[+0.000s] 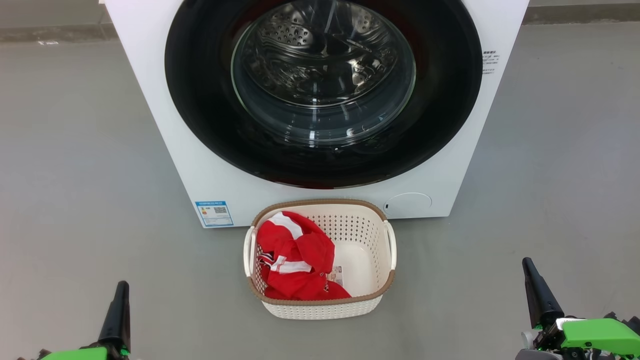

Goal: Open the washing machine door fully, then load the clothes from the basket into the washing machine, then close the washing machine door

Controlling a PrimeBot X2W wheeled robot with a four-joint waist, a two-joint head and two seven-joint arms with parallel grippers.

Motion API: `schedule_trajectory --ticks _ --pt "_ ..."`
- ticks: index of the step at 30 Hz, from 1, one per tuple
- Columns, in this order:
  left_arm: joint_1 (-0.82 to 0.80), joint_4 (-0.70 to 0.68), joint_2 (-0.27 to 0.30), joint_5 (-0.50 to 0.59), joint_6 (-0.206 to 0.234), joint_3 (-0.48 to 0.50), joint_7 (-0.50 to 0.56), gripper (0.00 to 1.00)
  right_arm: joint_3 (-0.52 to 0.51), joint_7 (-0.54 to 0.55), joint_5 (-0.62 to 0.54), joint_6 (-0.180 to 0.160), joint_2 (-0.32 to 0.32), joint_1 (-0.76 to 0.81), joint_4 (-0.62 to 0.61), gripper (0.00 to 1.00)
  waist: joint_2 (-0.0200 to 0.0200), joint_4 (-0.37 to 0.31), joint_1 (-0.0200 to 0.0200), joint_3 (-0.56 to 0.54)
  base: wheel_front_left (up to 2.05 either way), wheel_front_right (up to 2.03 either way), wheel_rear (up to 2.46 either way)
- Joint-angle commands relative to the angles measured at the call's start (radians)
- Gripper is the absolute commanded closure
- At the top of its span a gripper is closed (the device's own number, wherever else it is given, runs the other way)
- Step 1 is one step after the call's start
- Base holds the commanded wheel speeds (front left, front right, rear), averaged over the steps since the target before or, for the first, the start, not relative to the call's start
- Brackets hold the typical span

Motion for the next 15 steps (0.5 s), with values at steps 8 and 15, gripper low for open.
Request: schedule_trajectory --ticks 8,15 --pt "-0.039 -0.02 0.016 0.003 -0.004 0.031 0.003 1.0 0.024 0.007 -0.003 -0.001 -0.008 -0.041 -0.025 1.0 0.0 0.0 0.0 0.0 0.0 0.0 0.0" --pt "-0.039 -0.02 0.016 0.003 -0.004 0.031 0.003 1.0 0.024 0.007 -0.003 -0.001 -0.008 -0.041 -0.025 1.0 0.0 0.0 0.0 0.0 0.0 0.0 0.0"
